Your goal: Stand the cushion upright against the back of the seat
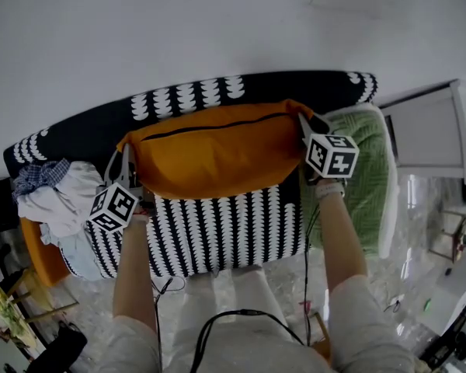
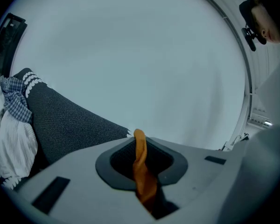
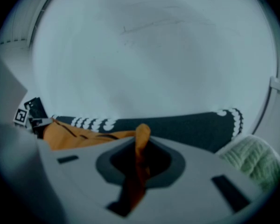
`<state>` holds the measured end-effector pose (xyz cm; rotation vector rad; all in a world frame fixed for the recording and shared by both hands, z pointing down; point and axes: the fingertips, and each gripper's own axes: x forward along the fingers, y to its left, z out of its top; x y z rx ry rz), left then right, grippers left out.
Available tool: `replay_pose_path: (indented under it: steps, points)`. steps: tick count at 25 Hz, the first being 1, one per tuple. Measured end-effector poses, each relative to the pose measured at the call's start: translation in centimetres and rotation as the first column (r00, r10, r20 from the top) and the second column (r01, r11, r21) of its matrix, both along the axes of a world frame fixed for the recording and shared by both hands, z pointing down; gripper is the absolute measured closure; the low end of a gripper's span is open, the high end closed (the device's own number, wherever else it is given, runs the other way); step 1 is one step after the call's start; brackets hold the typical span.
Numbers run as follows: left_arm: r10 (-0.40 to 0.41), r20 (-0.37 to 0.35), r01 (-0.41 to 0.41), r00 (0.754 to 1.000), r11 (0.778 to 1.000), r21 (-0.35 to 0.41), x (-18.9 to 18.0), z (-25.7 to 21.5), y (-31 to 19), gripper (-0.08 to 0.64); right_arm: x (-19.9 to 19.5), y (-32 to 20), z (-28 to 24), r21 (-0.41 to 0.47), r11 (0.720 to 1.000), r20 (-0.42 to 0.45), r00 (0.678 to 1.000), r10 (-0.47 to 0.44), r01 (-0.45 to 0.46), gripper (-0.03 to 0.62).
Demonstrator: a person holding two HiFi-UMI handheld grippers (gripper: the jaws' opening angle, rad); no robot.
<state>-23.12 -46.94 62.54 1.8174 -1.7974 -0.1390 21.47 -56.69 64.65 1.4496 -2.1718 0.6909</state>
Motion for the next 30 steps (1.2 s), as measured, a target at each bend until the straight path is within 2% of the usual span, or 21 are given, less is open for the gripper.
replay_pose_path:
  steps: [4,11,15,18,21,23,30]
  points:
    - [0.006,-0.020,-0.005,1.000,1.000,0.009,-0.1,0.5,0.1,0.492,0.0,0.1,0.3,0.000,1.000,0.000,1.000,-0.001,0.001,0.545]
    - [0.059,0.008,-0.059,0.998,0.998,0.024,0.2,0.2,0.1,0.491,-0.1,0.2,0.0,0.010,1.000,-0.023,1.000,-0.006,0.006,0.543]
    - [0.124,0.125,-0.125,0.984,0.992,0.000,0.8,-0.1,0.4,0.486,0.0,0.5,-0.3,0.028,1.000,-0.060,0.998,-0.002,0.003,0.541]
    - [0.144,0.200,-0.146,0.969,0.989,-0.009,1.1,-0.6,0.5,0.409,0.6,0.5,-0.7,0.056,0.998,-0.103,0.994,0.032,-0.027,0.499]
    - [0.142,0.230,-0.146,0.963,0.989,0.004,1.0,-1.1,0.6,0.376,1.3,0.6,-1.2,0.082,0.995,-0.100,0.993,0.068,-0.060,0.447]
    - [0.142,0.259,-0.152,0.955,0.988,0.018,0.9,-1.5,0.9,0.366,1.1,0.7,-1.6,0.093,0.994,-0.084,0.994,0.064,-0.056,0.373]
    - [0.130,0.340,-0.163,0.931,0.984,0.069,0.5,-3.4,2.0,0.360,0.9,2.0,-2.9,0.137,0.989,-0.094,0.994,0.063,-0.049,0.345]
